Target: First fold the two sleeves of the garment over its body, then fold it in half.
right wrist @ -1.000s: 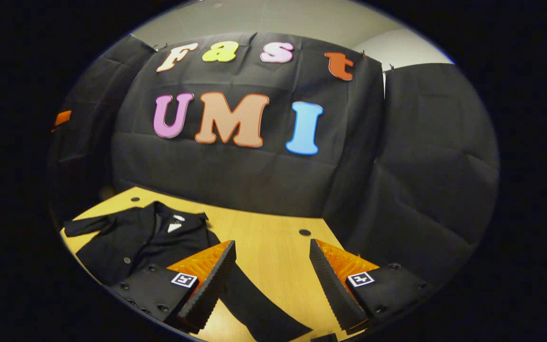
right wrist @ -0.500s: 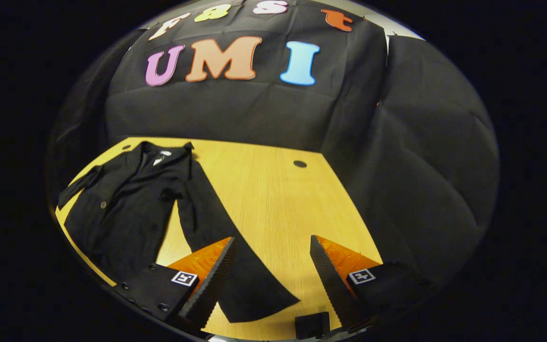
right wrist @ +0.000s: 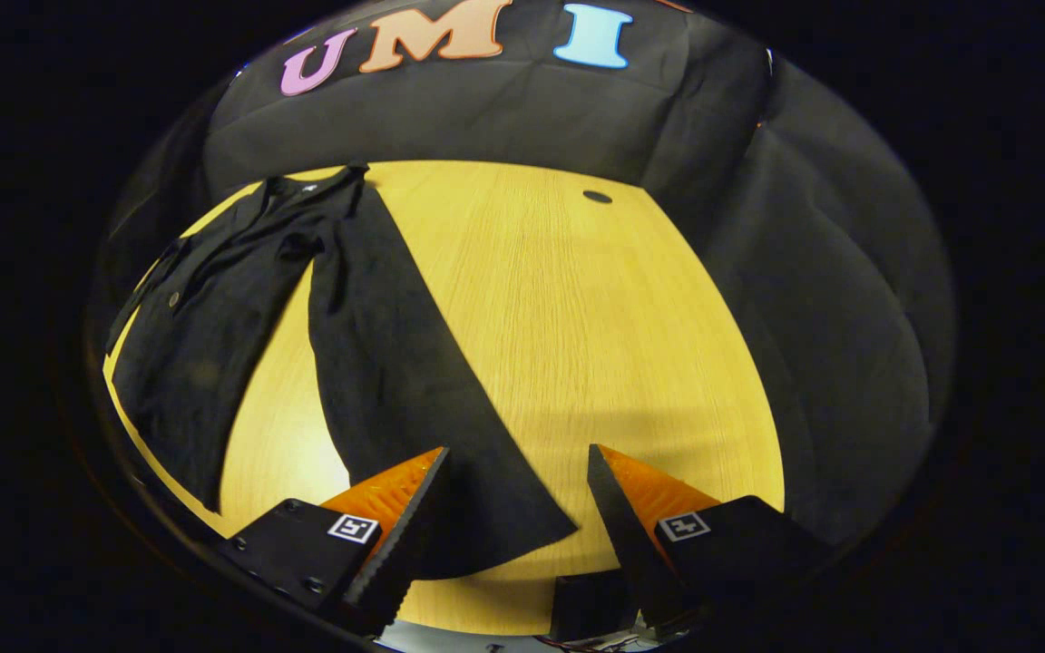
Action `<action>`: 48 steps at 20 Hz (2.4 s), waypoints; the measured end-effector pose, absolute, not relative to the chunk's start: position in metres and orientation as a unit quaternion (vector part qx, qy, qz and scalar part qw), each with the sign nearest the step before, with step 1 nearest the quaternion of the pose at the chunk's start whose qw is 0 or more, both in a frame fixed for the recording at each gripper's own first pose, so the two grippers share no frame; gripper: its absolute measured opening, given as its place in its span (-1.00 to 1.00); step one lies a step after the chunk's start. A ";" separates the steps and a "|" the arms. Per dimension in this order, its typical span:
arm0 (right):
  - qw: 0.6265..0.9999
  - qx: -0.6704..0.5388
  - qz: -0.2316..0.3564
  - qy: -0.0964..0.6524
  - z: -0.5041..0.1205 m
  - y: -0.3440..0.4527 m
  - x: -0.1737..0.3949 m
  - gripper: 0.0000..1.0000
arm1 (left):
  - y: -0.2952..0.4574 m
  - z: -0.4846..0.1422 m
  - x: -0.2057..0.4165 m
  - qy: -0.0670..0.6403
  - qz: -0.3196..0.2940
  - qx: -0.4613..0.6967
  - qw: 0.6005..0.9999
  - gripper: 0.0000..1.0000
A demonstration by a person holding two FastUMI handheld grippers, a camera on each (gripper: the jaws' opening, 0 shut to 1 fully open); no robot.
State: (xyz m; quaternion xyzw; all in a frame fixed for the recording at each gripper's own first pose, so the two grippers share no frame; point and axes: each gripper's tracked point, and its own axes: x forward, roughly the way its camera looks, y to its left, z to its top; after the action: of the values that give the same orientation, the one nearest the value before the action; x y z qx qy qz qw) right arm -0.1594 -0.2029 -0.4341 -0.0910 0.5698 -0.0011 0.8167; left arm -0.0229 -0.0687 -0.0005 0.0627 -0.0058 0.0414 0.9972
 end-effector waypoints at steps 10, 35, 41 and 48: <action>0.798 -0.032 0.053 0.600 -0.445 -0.183 -0.171 0.45 | -0.074 -0.005 -0.028 -0.009 0.069 0.071 0.995 0.84; 0.897 0.062 0.169 0.404 -0.247 0.044 -0.001 -0.95 | 0.049 0.001 -0.020 -0.010 0.096 0.061 0.993 0.84; 0.895 0.041 0.242 0.373 -0.225 0.149 0.035 -1.00 | 0.090 0.002 -0.020 -0.009 0.112 0.059 0.992 0.86; 0.875 0.020 0.281 0.393 -0.252 0.235 0.057 -0.96 | 0.139 -0.015 -0.019 0.007 0.128 0.047 0.991 0.84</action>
State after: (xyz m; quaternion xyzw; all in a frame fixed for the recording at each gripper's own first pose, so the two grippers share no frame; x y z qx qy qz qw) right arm 0.0570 0.2350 -0.2522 0.0198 0.3934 0.2806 0.8753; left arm -0.0187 0.1392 -0.0150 0.0470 0.0069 0.1281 0.9906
